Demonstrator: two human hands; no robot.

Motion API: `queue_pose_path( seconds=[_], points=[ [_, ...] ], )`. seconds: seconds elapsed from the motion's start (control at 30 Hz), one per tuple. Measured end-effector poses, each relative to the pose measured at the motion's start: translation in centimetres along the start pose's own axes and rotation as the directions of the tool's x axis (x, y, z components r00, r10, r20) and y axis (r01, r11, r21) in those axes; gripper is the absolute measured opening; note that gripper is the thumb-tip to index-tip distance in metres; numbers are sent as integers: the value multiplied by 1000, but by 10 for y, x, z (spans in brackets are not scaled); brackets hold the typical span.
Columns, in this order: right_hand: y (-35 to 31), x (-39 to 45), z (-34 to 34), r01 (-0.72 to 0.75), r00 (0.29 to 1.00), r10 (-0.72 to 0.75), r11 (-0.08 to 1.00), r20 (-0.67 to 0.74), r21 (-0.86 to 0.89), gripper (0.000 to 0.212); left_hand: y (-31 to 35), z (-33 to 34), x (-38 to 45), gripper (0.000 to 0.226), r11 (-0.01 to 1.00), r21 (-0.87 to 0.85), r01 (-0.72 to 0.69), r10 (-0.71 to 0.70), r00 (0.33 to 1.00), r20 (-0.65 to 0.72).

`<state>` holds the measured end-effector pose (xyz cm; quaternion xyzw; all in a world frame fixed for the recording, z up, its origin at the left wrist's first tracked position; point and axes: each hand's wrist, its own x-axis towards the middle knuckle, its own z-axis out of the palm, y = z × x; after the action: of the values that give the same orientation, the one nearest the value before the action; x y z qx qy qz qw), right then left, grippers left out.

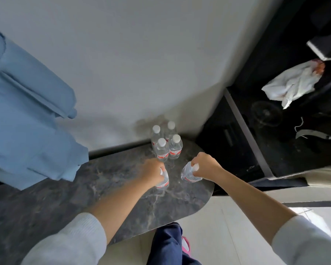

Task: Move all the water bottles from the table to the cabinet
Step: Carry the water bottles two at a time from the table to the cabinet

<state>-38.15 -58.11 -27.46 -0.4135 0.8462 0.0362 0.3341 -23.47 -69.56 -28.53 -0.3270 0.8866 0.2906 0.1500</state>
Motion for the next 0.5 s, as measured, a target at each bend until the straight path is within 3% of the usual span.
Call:
queue_pose_path(
  seconds=[0.2,0.5],
  points=[
    [-3,41,7,-58,997,53,994,59,92,35,-1,13,42,21,999,-48,-11,13,998,57],
    [-6,80,8,-48,991,30,989,127,137,36,-1,21,85,27,998,36,-56,51,992,115]
  ],
)
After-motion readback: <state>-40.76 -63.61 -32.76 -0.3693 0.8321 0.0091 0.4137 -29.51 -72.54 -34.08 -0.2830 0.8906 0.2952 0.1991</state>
